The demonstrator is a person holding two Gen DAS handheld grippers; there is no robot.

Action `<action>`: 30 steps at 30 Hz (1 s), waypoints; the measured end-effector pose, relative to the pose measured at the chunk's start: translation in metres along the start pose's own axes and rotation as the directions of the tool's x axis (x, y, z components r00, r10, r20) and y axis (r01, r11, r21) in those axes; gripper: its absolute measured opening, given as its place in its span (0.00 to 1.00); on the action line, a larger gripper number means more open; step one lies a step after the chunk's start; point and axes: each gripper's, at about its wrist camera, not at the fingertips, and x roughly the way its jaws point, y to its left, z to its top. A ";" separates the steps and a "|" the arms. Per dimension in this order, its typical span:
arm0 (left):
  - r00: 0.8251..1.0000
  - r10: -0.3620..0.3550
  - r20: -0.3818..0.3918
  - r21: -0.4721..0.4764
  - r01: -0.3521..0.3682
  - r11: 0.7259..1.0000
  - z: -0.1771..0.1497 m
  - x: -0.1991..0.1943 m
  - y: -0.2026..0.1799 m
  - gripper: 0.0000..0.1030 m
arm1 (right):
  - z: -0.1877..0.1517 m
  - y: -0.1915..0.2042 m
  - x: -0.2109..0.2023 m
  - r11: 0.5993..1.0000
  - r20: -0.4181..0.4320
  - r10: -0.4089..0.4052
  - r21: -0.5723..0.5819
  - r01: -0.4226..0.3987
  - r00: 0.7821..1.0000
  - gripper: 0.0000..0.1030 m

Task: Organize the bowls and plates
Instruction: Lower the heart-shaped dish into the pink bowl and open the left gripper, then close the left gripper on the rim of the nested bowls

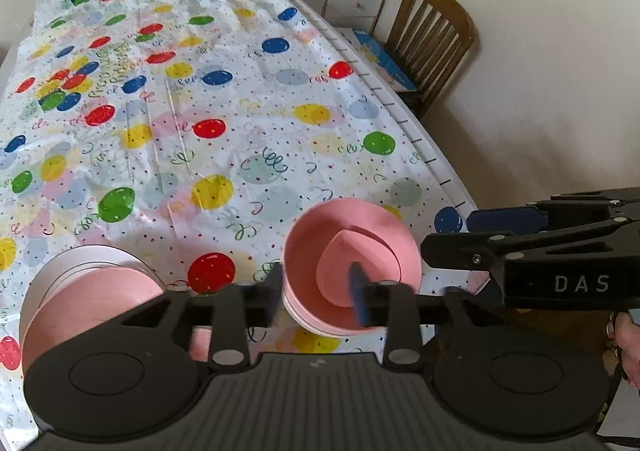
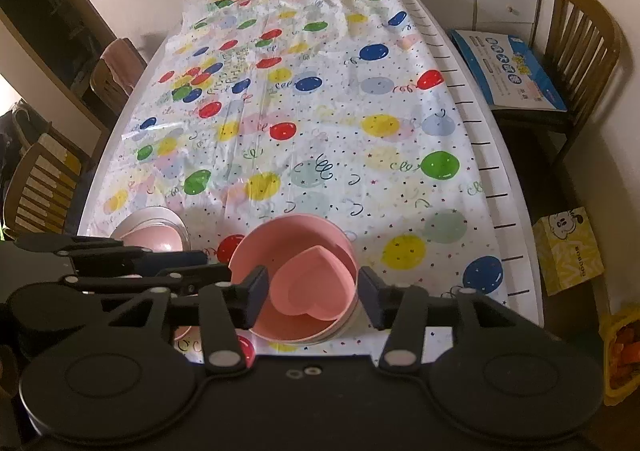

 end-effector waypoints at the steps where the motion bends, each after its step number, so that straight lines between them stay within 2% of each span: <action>1: 1.000 0.009 0.012 0.000 -0.009 1.000 -0.001 -0.003 0.000 0.59 | -0.001 0.000 -0.002 1.000 0.005 0.002 0.002 -0.002 1.000 0.53; 2: 1.000 0.015 0.025 0.001 -0.015 1.000 -0.002 -0.005 0.000 0.63 | -0.001 0.000 -0.003 1.000 0.010 0.004 0.002 -0.004 1.000 0.55; 7: 0.999 0.015 0.037 -0.012 -0.015 1.000 -0.002 -0.010 0.003 0.64 | -0.003 -0.002 -0.010 1.000 0.045 0.009 0.012 -0.010 0.999 0.68; 9: 0.999 0.017 0.036 -0.025 -0.017 1.000 -0.004 -0.009 0.005 0.67 | -0.004 -0.004 -0.011 1.000 0.052 0.013 0.021 -0.014 0.999 0.74; 11: 0.999 0.023 0.038 -0.038 -0.021 0.999 -0.005 -0.008 0.007 0.73 | -0.005 -0.005 -0.011 0.999 0.060 0.012 0.034 -0.014 0.998 0.87; 14: 0.999 0.040 0.027 -0.064 -0.038 0.997 -0.006 -0.003 0.009 0.75 | -0.006 -0.008 -0.007 0.998 0.057 0.002 0.060 -0.006 0.998 0.97; 22: 0.998 0.054 -0.025 -0.129 -0.056 0.990 -0.010 0.021 0.016 0.75 | -0.013 -0.024 0.021 0.985 0.000 -0.035 0.170 0.034 0.999 0.96; 30: 0.996 0.067 -0.052 -0.158 -0.074 0.985 -0.012 0.049 0.020 0.75 | -0.016 -0.036 0.051 0.966 -0.040 -0.052 0.250 0.061 0.998 0.84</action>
